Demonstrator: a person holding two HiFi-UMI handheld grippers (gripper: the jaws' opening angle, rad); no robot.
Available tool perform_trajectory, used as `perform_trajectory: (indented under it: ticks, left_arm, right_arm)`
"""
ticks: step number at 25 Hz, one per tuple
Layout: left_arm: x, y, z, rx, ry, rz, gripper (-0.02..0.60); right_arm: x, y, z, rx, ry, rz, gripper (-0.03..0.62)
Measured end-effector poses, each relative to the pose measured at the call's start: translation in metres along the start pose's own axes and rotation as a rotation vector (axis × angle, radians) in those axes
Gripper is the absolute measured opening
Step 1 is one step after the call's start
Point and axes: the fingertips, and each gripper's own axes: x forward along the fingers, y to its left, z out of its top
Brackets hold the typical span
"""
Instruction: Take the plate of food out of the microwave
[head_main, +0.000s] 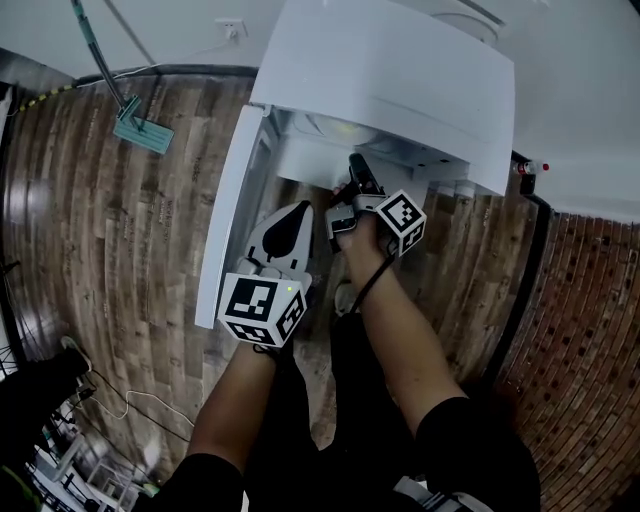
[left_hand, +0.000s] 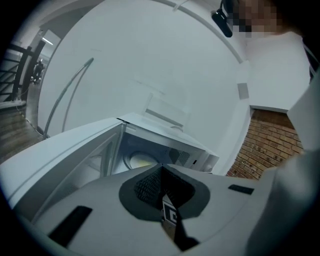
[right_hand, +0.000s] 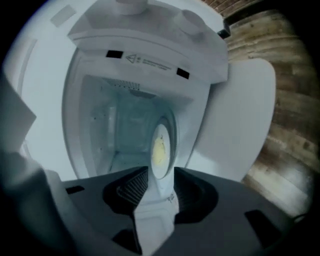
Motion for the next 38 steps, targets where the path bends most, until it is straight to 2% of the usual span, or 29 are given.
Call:
perform_trajectory:
  ticks: [4, 9, 13, 15, 18, 23, 25, 26, 27, 32, 38]
  left_arm:
    - [0.000, 0.007, -0.006, 0.014, 0.027, -0.001, -0.009]
    - [0.001, 0.015, -0.004, 0.011, 0.035, -0.007, -0.009]
    - [0.003, 0.019, -0.003, -0.037, 0.037, -0.019, -0.009]
    - [0.004, 0.016, -0.004, -0.053, 0.035, -0.028, -0.009]
    - [0.004, 0.009, -0.009, -0.036, 0.051, -0.040, -0.009]
    - [0.006, 0.003, -0.017, -0.023, 0.069, -0.056, -0.009]
    - [0.007, -0.002, -0.021, -0.023, 0.074, -0.071, -0.009]
    - [0.007, -0.005, -0.023, -0.026, 0.078, -0.081, -0.009]
    - [0.007, -0.008, -0.026, -0.030, 0.082, -0.090, -0.009]
    - [0.004, -0.020, -0.038, -0.043, 0.097, -0.104, -0.009]
    - [-0.001, -0.020, -0.039, -0.039, 0.088, -0.098, -0.009]
  right_arm:
    - [0.023, -0.019, -0.001, 0.081, -0.019, -0.064, 0.156]
    - [0.044, -0.016, -0.004, 0.184, -0.020, -0.037, 0.156]
    - [0.056, -0.021, -0.008, 0.263, -0.014, -0.070, 0.156]
    - [0.060, -0.023, -0.007, 0.278, -0.013, -0.095, 0.147]
    - [0.060, -0.025, -0.008, 0.292, -0.017, -0.115, 0.129]
    - [0.057, -0.024, -0.008, 0.281, -0.003, -0.080, 0.109]
    - [0.055, -0.022, -0.010, 0.267, 0.013, -0.045, 0.086]
    - [0.054, -0.020, -0.011, 0.259, 0.019, -0.031, 0.046]
    - [0.052, -0.018, -0.011, 0.254, 0.023, -0.022, 0.037]
    - [0.044, -0.015, -0.009, 0.234, 0.036, 0.011, 0.029]
    - [0.027, -0.013, -0.014, 0.138, 0.114, 0.091, 0.025]
